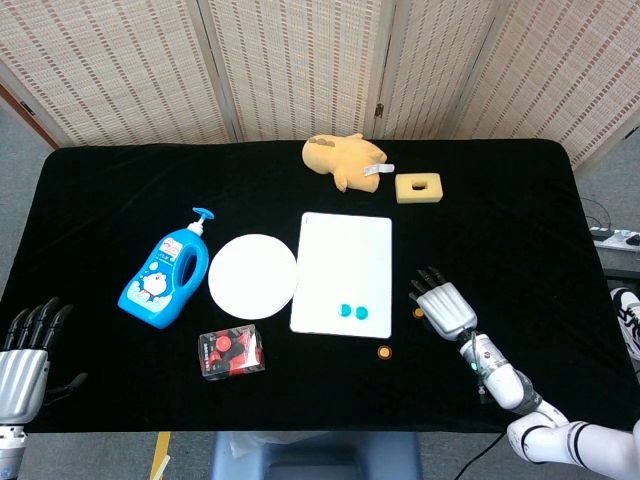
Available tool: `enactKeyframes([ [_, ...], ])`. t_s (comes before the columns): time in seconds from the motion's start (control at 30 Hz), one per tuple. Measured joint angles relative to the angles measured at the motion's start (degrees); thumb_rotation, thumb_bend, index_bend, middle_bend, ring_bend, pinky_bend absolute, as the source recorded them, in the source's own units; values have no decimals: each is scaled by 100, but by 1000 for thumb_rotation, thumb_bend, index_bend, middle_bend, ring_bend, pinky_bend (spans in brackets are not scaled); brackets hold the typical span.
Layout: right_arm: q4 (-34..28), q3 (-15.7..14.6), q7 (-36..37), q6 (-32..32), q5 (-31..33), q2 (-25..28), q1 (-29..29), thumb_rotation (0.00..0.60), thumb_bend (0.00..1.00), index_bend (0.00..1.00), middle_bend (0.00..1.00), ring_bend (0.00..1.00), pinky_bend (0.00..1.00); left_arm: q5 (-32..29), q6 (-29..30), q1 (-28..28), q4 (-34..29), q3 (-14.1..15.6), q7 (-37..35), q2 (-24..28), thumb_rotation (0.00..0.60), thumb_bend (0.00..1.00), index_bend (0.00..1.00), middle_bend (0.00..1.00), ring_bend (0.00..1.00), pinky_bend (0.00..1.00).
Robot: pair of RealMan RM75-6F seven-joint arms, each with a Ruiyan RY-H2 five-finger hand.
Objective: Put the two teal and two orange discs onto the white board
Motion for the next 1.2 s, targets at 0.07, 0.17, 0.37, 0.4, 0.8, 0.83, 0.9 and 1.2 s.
enactKeyframes([
  [0.07,7,4,-12,-8,1,-1,-9,600,279,393,163,35,0,6,-2,-3,11,2,-1,-6,600,121,0,0,6,0],
  [0.17,22,21,-21,-27,12,-6,-18,600,278,393,163,33,0,2,-5,-7,18,-1,-7,-10,600,121,0,0,6,0],
  [0.37,97,33,-30,-91,13,-59,-21,600,280,393,163,31,0,-8,-12,-6,36,3,-8,-20,600,121,0,0,5,0],
  [0.4,119,37,-30,-107,12,-75,-17,600,279,393,163,30,0,-10,-15,-5,37,5,-8,-19,600,120,0,0,5,0],
  [0.8,275,70,-20,-174,-14,-195,-17,600,279,448,171,41,0,-20,-23,-5,65,7,-27,-22,600,121,0,0,5,0],
  [0.83,288,76,-27,-177,-8,-206,-18,600,280,471,176,41,0,-23,-24,-5,69,6,-29,-24,600,121,0,0,5,0],
  [0.9,318,98,-42,-172,7,-231,-20,600,280,506,183,44,0,-23,-30,-6,75,10,-28,-26,600,121,0,0,5,0],
  [1.2,235,178,7,-67,-42,-159,-31,600,280,542,200,49,0,-44,-40,-1,79,14,-26,-19,600,121,0,0,5,0],
])
